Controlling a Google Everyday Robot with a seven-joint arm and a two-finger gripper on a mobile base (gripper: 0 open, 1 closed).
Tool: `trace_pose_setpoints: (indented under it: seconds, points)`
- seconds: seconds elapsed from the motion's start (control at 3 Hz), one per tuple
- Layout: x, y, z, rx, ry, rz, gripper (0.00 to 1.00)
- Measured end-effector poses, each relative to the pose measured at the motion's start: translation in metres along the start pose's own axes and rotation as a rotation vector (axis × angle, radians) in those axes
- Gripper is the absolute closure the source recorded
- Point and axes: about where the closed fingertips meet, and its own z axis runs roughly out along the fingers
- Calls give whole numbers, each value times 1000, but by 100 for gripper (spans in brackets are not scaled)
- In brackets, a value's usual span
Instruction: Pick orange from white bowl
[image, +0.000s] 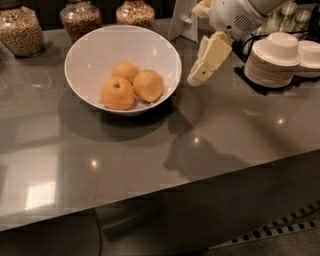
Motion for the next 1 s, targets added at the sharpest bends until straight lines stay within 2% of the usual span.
trace_pose_setpoints:
  seconds: [0.33, 0.67, 1.0]
  points:
    - [-28, -6, 25, -22, -15, -49, 0]
    - [-44, -3, 52, -55, 17, -85, 0]
    - [-51, 6, 78, -97, 62, -110, 0]
